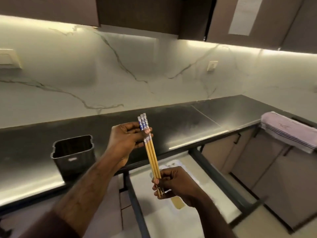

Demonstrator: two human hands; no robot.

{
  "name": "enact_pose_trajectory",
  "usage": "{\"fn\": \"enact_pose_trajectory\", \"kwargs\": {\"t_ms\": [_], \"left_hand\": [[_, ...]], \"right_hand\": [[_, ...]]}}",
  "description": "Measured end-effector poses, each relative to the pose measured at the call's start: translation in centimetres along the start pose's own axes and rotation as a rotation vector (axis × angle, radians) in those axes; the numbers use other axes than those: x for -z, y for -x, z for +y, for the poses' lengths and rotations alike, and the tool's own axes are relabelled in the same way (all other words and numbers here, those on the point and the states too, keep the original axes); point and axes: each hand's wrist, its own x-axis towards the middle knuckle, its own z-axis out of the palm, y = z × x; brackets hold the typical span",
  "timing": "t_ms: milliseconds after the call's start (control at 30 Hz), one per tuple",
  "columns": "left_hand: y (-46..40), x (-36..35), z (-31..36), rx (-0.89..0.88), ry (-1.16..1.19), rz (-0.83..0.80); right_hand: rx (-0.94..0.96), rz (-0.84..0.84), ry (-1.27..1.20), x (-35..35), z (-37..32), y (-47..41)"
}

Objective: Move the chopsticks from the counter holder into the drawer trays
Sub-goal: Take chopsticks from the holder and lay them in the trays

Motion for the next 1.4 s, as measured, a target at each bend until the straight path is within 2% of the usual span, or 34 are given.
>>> {"fn": "enact_pose_trajectory", "kwargs": {"t_ms": [267, 467, 767, 967, 1167, 1400], "left_hand": [[-0.9, -16.5, -5.7, 0.013, 0.001, 0.003], [-2.8, -22.7, -10.6, 0.05, -0.091, 0.023], [-7.9, -23.3, -20.6, 0.182, -0.271, 0.059], [-11.6, -22.1, -28.5, 0.301, -0.424, 0.08], [-13.3, -21.6, -34.2, 0.34, -0.631, 0.087], [-14.9, -20.5, -39.4, 0.413, -0.999, -0.028]], "right_hand": [[-0.027, 0.089, 0.025, 15.3, 3.9, 5.8], [-0.093, 0.14, 0.086, 22.0, 6.5, 5.7], [-0.286, 0.113, 0.177, 25.3, 12.1, -0.5], [-0.53, 0.056, 0.198, 26.6, 16.2, -6.9], [-0.655, 0.046, 0.282, 26.5, 20.3, -12.8], [-0.711, 0.033, 0.41, 24.8, 24.7, -17.9]]}}
